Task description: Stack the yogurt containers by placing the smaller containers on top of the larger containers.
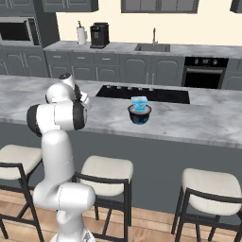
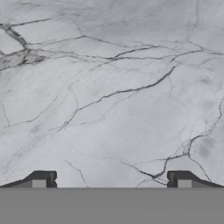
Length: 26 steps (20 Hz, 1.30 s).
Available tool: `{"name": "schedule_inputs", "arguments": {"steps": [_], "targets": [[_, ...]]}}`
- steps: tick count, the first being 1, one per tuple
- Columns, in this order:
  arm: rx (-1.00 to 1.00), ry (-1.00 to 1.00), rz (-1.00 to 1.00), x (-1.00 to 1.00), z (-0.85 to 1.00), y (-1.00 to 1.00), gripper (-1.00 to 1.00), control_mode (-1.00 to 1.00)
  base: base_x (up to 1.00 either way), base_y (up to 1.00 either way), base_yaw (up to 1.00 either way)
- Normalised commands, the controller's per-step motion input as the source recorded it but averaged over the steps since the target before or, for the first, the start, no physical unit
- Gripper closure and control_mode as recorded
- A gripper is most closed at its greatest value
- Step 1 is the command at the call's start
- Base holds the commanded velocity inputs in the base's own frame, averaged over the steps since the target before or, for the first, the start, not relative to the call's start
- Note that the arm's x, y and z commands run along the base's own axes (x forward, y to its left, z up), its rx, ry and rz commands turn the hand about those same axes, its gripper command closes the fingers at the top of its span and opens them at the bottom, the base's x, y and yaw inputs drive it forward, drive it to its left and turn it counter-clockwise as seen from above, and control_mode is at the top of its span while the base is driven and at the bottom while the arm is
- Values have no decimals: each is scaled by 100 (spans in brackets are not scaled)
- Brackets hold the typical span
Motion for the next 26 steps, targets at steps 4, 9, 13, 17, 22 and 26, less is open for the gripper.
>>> {"name": "schedule_inputs", "arguments": {"steps": [4,9,13,17,22,26], "targets": [[0,0,0,0,0,0,-100,-100,0,0,0],[0,0,0,0,0,0,100,-100,0,0,0],[0,0,0,0,0,0,100,-100,0,0,0],[0,0,0,0,0,0,100,-100,0,0,0],[0,0,0,0,0,0,100,-100,0,0,0],[0,0,0,-1,24,0,100,-100,0,0,0]]}}
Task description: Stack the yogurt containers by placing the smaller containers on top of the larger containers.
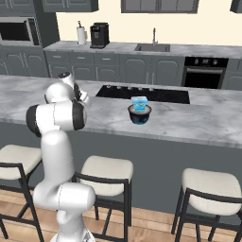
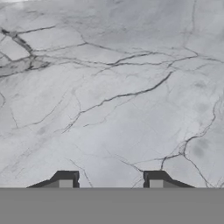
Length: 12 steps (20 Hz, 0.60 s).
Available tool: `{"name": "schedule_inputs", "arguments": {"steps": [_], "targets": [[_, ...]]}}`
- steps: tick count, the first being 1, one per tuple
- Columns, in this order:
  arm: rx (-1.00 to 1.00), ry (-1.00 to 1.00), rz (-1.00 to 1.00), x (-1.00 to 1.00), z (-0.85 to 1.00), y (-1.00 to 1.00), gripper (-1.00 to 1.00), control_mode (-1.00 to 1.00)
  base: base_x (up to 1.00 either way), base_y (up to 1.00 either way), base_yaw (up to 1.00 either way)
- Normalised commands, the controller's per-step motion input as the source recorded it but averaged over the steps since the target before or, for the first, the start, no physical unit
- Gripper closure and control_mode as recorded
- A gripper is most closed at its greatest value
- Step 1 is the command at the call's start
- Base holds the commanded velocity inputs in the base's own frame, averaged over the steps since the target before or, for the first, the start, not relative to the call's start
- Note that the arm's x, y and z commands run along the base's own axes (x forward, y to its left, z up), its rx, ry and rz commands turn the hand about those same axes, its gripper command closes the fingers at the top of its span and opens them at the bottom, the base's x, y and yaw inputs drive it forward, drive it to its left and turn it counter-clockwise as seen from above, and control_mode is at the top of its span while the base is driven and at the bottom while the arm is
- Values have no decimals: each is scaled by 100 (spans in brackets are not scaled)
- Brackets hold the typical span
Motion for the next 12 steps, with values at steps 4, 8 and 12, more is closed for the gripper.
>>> {"name": "schedule_inputs", "arguments": {"steps": [4,8,12], "targets": [[0,0,0,-4,34,-2,100,-100,0,0,0],[-1,1,0,-11,34,-12,100,-100,0,0,0],[-2,2,0,-12,35,-20,100,-100,0,0,0]]}}
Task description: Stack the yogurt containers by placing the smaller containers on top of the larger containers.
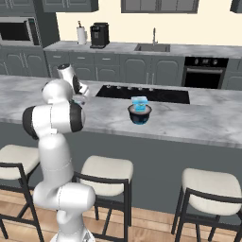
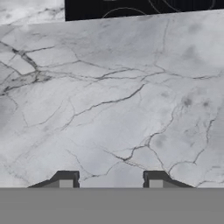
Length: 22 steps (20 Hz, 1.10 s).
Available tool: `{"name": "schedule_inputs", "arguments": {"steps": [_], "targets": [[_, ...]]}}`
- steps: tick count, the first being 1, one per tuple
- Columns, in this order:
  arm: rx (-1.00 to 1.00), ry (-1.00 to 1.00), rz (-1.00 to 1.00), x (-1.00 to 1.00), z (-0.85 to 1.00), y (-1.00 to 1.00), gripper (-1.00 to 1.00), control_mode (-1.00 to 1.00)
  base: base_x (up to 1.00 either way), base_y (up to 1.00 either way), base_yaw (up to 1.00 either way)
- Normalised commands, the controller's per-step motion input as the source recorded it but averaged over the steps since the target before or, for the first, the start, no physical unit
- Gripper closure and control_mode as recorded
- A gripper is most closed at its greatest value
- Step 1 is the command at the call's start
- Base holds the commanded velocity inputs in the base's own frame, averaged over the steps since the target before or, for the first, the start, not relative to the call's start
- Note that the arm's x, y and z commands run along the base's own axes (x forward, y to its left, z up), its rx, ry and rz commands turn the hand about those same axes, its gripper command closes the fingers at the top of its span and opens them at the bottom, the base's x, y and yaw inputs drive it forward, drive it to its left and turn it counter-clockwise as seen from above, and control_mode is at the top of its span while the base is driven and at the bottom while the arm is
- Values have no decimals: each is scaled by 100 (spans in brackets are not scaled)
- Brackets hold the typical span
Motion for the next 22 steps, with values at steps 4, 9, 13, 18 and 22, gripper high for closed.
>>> {"name": "schedule_inputs", "arguments": {"steps": [4,9,13,18,22], "targets": [[-1,0,-1,-16,34,-25,100,-100,0,0,0],[-2,2,-4,-9,34,-32,100,-100,0,0,0],[-2,4,-6,-3,35,-36,100,-100,0,0,0],[-3,6,-8,0,33,-38,100,-100,0,0,0],[-2,7,-10,0,37,-39,100,-100,0,0,0]]}}
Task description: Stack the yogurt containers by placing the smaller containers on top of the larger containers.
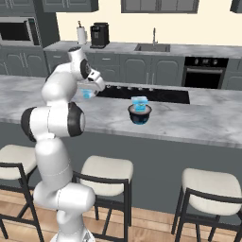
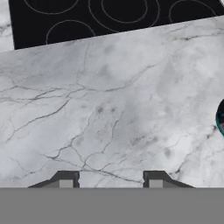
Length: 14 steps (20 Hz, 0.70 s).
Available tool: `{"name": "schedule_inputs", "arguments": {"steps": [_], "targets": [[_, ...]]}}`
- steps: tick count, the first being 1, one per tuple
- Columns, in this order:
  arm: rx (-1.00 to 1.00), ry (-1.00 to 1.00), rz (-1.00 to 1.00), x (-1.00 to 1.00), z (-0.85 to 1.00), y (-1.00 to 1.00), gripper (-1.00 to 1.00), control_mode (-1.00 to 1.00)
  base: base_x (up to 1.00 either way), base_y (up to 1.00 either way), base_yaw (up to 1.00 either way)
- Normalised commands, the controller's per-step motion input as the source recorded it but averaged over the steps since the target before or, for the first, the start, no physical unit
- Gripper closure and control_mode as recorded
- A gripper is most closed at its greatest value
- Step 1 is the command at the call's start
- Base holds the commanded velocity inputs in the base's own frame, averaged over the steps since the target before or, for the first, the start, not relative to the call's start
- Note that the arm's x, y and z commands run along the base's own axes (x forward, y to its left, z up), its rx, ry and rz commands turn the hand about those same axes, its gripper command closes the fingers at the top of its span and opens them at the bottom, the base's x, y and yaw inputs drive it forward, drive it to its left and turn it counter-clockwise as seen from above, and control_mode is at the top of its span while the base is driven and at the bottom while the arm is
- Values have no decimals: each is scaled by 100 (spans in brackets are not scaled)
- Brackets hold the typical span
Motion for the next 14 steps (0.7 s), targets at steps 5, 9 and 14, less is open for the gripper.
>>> {"name": "schedule_inputs", "arguments": {"steps": [5,9,14], "targets": [[-2,8,-10,2,31,-45,100,-100,0,0,0],[0,8,-9,3,25,-55,100,-100,0,0,0],[0,6,-13,0,13,-61,100,-100,0,0,0]]}}
